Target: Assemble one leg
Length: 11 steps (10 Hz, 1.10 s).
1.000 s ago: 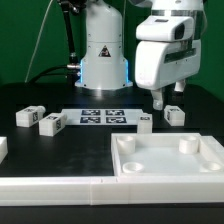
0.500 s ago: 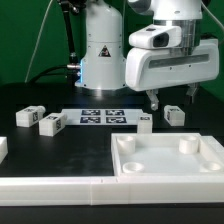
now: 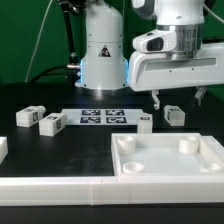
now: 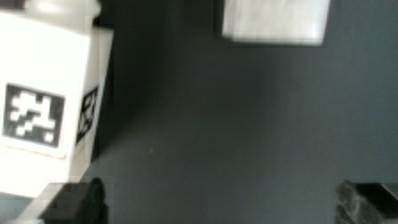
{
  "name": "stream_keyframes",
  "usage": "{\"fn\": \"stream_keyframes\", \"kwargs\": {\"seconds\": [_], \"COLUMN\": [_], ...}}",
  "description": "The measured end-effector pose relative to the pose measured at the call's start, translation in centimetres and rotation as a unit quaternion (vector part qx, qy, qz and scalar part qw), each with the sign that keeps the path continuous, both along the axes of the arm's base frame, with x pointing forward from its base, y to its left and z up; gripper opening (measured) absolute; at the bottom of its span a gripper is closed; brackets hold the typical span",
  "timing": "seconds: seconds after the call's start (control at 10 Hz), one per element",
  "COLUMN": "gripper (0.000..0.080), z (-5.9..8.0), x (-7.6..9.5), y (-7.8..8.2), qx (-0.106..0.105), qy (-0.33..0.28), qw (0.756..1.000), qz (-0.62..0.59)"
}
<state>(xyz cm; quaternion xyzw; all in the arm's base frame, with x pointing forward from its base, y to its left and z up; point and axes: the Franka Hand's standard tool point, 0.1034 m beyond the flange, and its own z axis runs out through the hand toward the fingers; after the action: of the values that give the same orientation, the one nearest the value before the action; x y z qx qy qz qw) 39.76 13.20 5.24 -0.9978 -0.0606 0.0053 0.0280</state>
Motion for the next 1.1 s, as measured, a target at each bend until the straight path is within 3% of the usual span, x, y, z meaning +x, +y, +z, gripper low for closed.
{"fn": "stream_keyframes", "kwargs": {"seconds": [0.2, 0.4, 0.7, 1.1], "gripper": [0.0649, 0.0649, 0.0649, 0.0649], "z": [0.7, 0.6, 0.5, -1.2], "x": [-1.7, -1.8, -1.9, -4.0], "y": [0.1, 0.0, 0.0, 0.8], "qx": [-0.003, -0.008, -0.029, -0.054], "qy": [0.011, 0.034, 0.144, 0.317], "qw": [1.000, 0.999, 0.989, 0.946], "qz": [0.003, 0.003, 0.011, 0.025]}}
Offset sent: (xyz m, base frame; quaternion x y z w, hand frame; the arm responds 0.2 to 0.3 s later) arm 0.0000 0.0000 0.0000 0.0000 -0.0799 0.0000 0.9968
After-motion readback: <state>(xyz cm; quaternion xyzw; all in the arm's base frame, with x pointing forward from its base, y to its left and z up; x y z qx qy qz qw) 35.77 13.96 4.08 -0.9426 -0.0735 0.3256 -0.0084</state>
